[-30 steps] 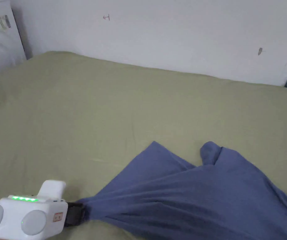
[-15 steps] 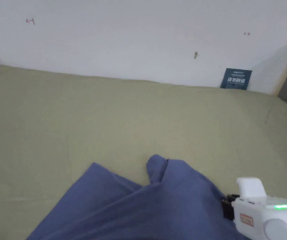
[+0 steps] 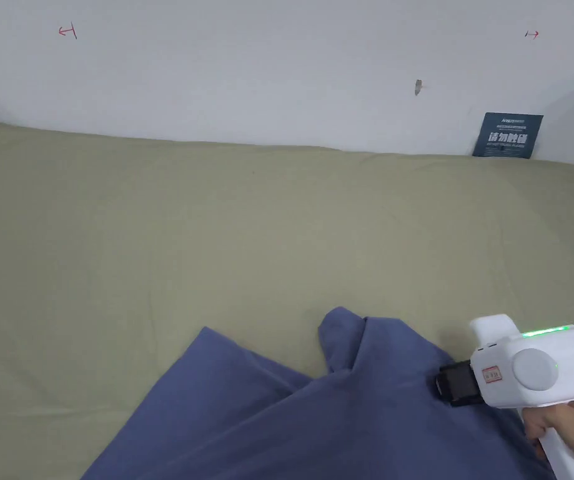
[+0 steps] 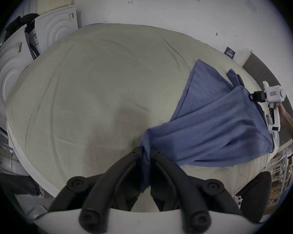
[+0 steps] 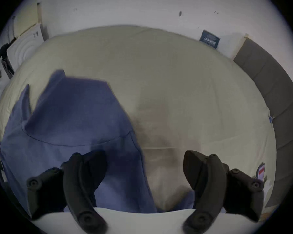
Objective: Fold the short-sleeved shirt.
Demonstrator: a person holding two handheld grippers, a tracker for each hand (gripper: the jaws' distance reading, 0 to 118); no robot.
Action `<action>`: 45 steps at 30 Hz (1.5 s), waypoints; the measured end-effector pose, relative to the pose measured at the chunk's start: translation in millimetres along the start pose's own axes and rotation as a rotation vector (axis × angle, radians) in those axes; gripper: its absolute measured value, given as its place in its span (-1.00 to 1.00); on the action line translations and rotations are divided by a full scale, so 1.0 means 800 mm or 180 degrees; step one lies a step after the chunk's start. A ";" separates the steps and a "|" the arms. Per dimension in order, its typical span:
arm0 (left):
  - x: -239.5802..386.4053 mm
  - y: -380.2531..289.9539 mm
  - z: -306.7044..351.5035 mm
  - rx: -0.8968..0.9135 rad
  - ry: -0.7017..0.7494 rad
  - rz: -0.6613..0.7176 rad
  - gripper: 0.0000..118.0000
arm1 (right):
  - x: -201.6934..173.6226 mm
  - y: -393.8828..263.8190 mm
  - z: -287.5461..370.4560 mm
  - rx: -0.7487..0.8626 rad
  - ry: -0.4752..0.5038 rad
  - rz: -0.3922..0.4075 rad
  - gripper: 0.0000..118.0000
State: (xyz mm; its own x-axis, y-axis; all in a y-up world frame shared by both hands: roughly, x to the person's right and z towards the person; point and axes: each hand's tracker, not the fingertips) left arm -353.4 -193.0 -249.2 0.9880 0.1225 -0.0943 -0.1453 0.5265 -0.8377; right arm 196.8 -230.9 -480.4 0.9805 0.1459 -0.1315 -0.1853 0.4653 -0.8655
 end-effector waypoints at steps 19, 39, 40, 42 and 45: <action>-0.016 0.047 0.105 0.0437 -0.0331 0.0144 -0.84 | 0.028 -0.017 0.290 0.1202 0.0077 -0.0070 -1.00; 0.102 0.306 0.367 0.1821 -0.0166 -0.0196 -0.84 | 0.110 -0.022 0.655 0.2775 -0.0452 -0.0588 -1.00; 0.105 0.313 0.372 0.1835 -0.0150 -0.0198 -0.84 | 0.112 -0.015 0.654 0.2798 -0.0440 -0.0630 -1.00; 0.110 0.328 0.379 0.1905 -0.0053 -0.0180 -0.84 | 0.113 -0.001 0.651 0.2832 -0.0412 -0.0694 -1.00; 0.117 0.349 0.381 0.1913 0.0036 -0.0166 -0.84 | 0.118 0.027 0.645 0.2851 -0.0395 -0.0778 -1.00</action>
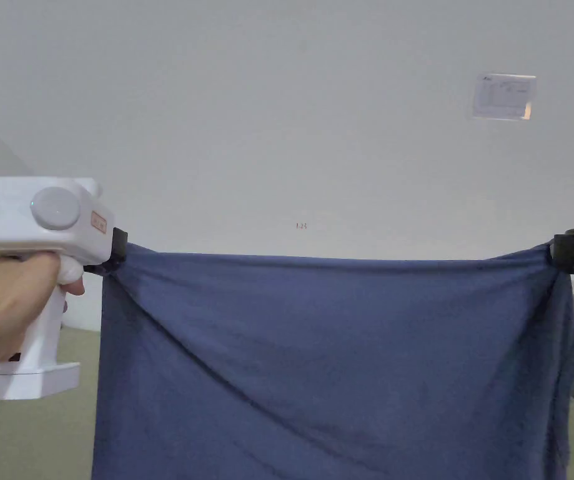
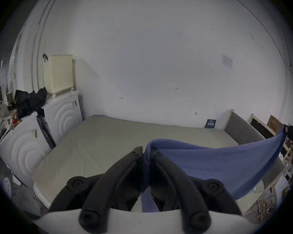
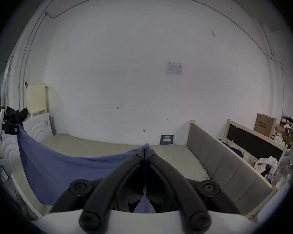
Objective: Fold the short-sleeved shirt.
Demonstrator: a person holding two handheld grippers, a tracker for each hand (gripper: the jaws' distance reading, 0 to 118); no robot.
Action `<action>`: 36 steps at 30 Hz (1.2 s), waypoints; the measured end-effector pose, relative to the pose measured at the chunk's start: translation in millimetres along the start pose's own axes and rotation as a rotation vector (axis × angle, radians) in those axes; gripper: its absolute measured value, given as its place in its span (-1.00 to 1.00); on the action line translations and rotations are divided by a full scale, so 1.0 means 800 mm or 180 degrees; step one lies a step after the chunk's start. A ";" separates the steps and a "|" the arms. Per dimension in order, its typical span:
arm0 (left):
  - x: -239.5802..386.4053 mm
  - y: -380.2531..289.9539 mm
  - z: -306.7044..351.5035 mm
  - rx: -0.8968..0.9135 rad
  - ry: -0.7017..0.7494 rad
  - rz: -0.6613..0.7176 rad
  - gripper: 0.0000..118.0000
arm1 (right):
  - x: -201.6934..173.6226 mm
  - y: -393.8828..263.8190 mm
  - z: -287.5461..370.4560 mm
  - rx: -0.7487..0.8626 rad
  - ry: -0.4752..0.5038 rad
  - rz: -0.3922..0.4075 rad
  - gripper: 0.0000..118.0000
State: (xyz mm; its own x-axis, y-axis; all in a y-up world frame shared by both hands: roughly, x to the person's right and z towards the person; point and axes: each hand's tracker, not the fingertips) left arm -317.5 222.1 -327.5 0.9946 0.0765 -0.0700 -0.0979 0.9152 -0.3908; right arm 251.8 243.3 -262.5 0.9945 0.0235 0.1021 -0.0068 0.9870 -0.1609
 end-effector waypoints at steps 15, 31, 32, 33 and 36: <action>0.046 0.070 -0.133 0.0000 0.0325 -0.0066 -0.84 | -0.013 0.049 -0.122 -0.0026 -0.0187 0.0058 -1.00; 0.069 0.053 -0.300 -0.0056 0.0489 -0.0090 -0.84 | -0.041 0.032 -0.322 -0.0141 -0.0283 0.0240 -1.00; 0.071 0.040 -0.311 -0.0140 0.0519 -0.0176 -0.84 | -0.041 0.018 -0.326 -0.0179 -0.0258 0.0227 -1.00; 0.071 0.026 -0.321 -0.0161 0.0536 -0.0192 -0.84 | -0.041 0.002 -0.332 -0.0258 -0.0241 0.0230 -1.00; 0.067 -0.025 -0.348 -0.0352 0.0518 -0.0255 -0.84 | -0.038 -0.062 -0.341 -0.0473 -0.0202 0.0224 -1.00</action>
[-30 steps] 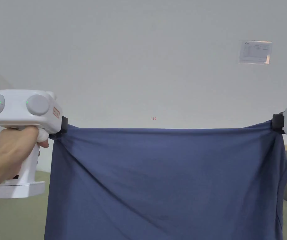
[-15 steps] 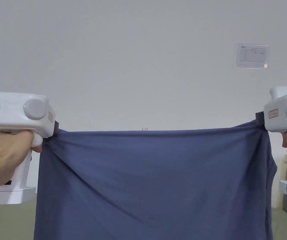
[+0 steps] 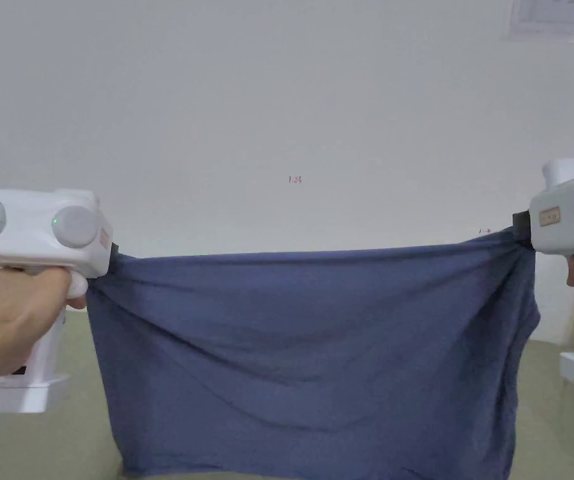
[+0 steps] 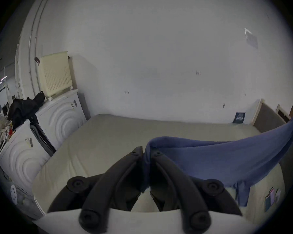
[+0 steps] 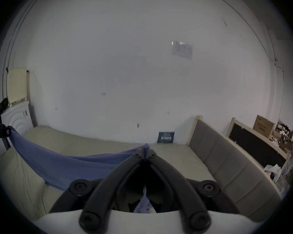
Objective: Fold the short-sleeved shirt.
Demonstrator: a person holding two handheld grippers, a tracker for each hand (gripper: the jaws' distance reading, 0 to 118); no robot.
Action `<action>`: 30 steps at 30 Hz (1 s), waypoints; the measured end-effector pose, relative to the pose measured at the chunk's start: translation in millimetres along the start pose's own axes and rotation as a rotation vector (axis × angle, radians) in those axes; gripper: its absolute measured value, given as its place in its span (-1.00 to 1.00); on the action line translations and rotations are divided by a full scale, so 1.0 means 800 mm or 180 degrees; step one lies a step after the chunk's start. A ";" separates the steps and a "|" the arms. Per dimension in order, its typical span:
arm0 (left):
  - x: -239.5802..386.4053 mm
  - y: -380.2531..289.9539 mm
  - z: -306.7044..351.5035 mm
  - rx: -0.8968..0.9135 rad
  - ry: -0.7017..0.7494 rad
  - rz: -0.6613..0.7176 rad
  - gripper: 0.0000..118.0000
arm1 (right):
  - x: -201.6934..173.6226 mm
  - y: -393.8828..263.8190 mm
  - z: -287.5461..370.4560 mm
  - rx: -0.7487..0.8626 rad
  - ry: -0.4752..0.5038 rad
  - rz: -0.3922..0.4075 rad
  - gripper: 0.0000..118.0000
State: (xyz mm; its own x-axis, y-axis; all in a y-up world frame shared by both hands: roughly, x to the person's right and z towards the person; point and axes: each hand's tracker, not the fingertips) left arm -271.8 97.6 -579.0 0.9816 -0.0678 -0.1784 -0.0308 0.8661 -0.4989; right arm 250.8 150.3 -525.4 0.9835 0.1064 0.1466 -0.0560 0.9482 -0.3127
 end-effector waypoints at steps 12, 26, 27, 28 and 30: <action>-0.033 -0.272 0.026 -0.0686 -0.0245 -0.0261 -0.84 | 0.021 -0.322 0.090 -0.0932 0.0352 -0.0060 -1.00; -0.143 -0.473 0.214 -0.1050 -0.0441 -0.0080 -0.84 | 0.035 -0.500 0.346 -0.1292 0.0531 -0.0280 -1.00; -0.147 -0.482 0.222 -0.1059 -0.0455 -0.0076 -0.84 | 0.036 -0.505 0.352 -0.1315 0.0551 -0.0287 -1.00; -0.152 -0.490 0.230 -0.1060 -0.0458 -0.0051 -0.84 | 0.036 -0.509 0.361 -0.1325 0.0539 -0.0291 -1.00; -0.156 -0.504 0.237 -0.1102 -0.0492 -0.0002 -0.84 | 0.034 -0.516 0.365 -0.1382 0.0549 -0.0260 -1.00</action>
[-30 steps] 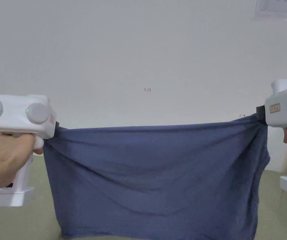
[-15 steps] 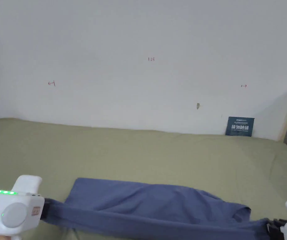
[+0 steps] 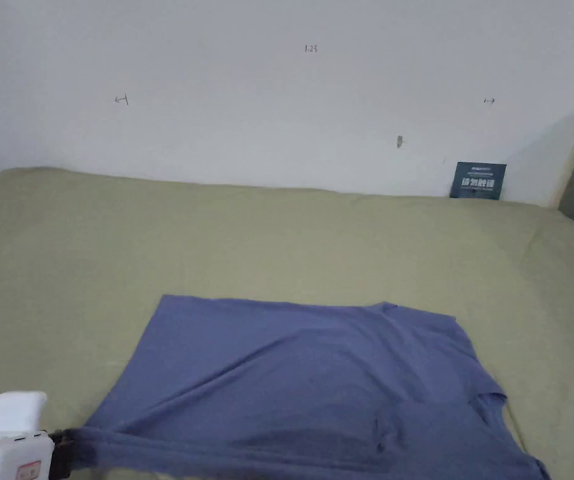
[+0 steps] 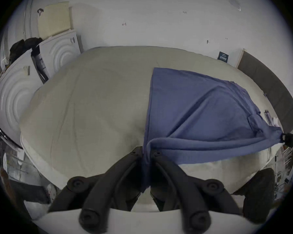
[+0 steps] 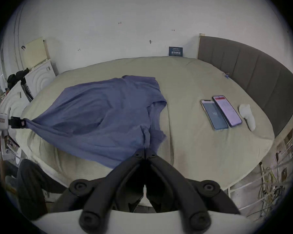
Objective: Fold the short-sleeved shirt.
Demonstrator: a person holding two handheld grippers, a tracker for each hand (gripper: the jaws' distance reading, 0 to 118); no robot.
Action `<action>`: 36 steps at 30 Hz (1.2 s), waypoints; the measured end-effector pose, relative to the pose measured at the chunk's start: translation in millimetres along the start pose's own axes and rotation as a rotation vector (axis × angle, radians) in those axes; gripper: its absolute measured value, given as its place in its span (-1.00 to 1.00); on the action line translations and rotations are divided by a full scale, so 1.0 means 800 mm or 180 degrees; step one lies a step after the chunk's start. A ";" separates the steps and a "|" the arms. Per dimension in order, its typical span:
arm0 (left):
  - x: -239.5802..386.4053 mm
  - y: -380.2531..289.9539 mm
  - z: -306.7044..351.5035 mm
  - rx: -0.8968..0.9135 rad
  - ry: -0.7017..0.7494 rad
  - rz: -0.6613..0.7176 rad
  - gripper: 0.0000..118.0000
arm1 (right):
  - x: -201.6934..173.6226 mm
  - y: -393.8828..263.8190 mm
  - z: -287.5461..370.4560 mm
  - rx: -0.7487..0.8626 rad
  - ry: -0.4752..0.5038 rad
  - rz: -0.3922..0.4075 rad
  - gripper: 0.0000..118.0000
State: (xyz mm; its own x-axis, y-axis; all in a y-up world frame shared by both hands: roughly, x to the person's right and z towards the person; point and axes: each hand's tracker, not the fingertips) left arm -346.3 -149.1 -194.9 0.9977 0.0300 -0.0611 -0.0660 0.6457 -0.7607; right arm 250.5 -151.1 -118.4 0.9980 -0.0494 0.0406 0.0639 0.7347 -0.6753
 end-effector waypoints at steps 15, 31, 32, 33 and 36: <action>-0.019 -0.030 0.022 0.0103 0.0041 0.0237 0.91 | 0.003 -0.017 0.000 -0.0075 -0.0114 -0.0194 0.88; -0.025 -0.052 0.004 -0.0168 -0.0074 0.0198 0.93 | -0.008 -0.031 0.003 -0.0202 -0.0115 -0.0191 -1.00; -0.021 -0.051 -0.001 -0.0180 -0.0058 0.0183 0.93 | -0.008 -0.030 0.002 -0.0202 -0.0115 -0.0190 -1.00; -0.020 -0.051 -0.008 -0.0247 -0.0052 0.0153 0.92 | -0.008 -0.029 0.000 -0.0210 -0.0123 -0.0181 -1.00; -0.017 -0.049 -0.023 -0.0334 0.0006 0.0119 0.40 | -0.009 -0.029 -0.001 -0.0203 -0.0133 -0.0149 -1.00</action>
State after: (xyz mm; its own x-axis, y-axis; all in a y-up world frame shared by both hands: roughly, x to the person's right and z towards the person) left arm -357.3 -189.1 -176.2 0.9945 0.0512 -0.0919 -0.1048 0.5606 -0.8214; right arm 242.1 -168.3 -104.0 0.9932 -0.0534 0.1032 0.1115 0.6876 -0.7175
